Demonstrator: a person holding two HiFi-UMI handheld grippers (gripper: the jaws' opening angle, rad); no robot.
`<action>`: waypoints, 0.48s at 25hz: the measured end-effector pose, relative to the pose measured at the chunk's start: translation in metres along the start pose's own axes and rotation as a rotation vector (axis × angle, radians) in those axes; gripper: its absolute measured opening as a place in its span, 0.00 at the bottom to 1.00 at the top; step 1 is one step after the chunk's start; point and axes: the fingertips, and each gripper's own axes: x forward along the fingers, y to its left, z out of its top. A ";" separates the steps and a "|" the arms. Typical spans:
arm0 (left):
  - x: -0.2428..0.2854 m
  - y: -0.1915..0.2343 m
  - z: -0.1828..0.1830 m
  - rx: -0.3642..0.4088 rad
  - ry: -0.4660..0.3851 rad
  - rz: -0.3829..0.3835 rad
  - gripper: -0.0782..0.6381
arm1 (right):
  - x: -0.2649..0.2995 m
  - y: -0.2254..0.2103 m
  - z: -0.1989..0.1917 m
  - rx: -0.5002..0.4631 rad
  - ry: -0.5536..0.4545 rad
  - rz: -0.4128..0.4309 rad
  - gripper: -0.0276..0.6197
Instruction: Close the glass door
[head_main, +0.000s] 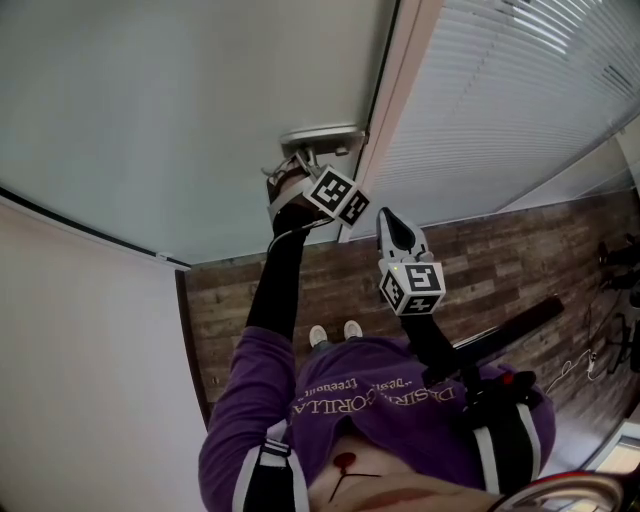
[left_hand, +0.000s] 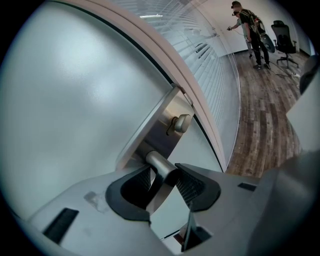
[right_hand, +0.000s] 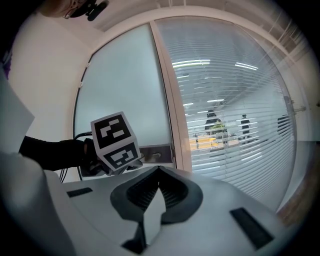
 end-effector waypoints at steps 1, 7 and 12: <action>0.001 0.000 0.000 -0.001 0.000 -0.003 0.31 | 0.002 0.000 0.000 -0.001 -0.001 0.002 0.04; 0.005 -0.005 -0.002 -0.007 -0.001 -0.012 0.31 | 0.004 0.000 -0.003 -0.002 -0.004 0.009 0.04; 0.004 -0.006 -0.003 -0.012 0.000 -0.019 0.31 | -0.002 0.000 -0.004 0.000 -0.010 0.000 0.04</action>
